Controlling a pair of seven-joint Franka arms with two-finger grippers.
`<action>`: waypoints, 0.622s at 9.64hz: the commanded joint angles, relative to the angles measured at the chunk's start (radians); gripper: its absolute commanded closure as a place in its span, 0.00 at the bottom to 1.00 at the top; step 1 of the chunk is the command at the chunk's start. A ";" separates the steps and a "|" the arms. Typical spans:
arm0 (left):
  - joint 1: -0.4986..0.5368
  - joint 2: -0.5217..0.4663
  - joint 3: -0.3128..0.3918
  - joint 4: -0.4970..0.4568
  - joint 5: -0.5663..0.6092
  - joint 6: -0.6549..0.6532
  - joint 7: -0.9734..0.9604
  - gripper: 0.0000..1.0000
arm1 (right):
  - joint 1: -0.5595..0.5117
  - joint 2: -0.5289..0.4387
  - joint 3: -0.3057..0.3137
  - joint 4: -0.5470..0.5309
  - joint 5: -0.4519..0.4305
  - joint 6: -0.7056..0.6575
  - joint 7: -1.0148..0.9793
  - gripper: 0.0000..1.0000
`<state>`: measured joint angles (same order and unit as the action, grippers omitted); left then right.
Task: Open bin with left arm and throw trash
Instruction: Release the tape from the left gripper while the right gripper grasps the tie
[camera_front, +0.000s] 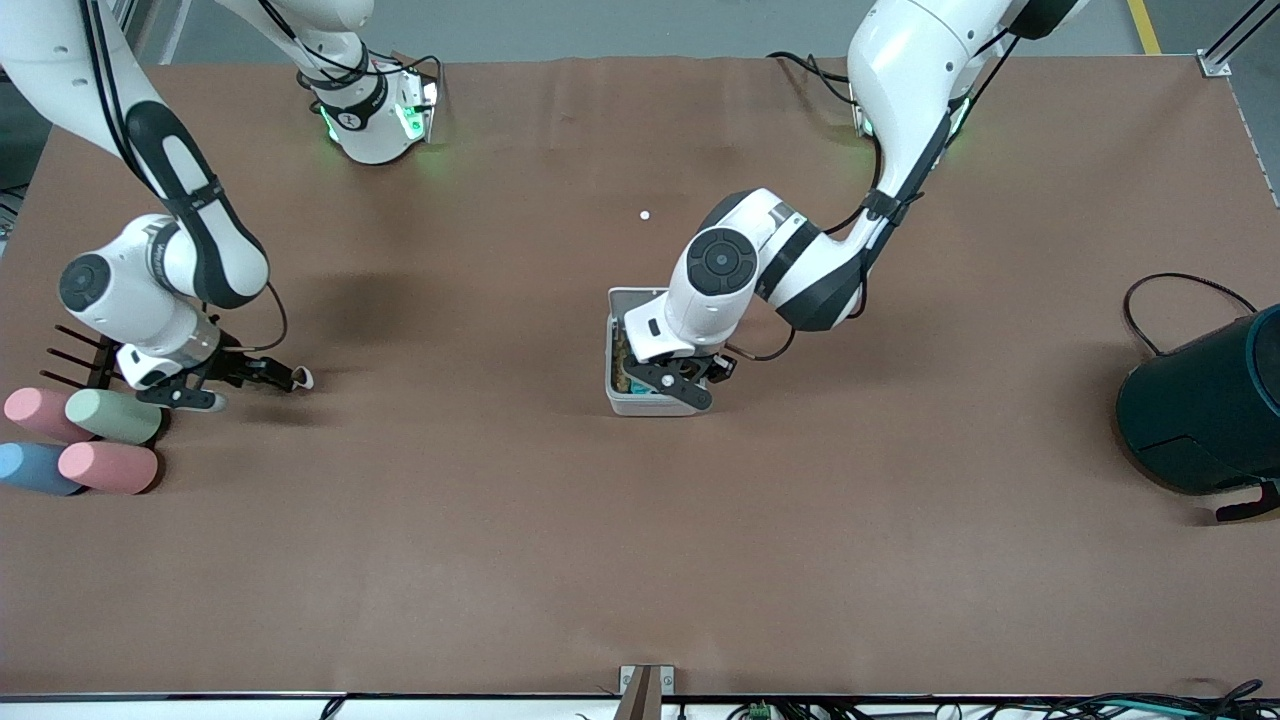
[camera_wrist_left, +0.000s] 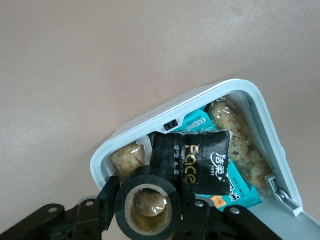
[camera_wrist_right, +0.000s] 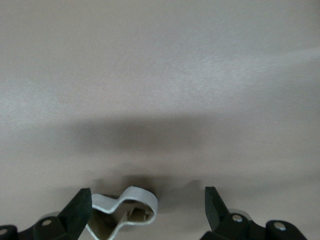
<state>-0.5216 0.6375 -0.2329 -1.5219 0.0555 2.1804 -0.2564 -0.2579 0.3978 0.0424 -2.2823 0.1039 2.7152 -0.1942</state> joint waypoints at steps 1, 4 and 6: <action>0.009 0.007 0.003 0.031 0.001 -0.018 0.003 0.00 | 0.005 -0.014 0.017 -0.020 0.005 -0.003 0.025 0.01; 0.041 -0.036 0.006 0.031 0.006 -0.078 0.011 0.00 | 0.034 -0.013 0.020 -0.022 0.007 -0.002 0.030 0.01; 0.089 -0.082 0.006 0.029 0.006 -0.137 0.041 0.00 | 0.054 -0.011 0.019 -0.034 0.007 -0.003 0.025 0.15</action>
<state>-0.4599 0.6011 -0.2275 -1.4880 0.0564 2.0975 -0.2388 -0.2150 0.4031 0.0601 -2.2888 0.1048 2.7108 -0.1791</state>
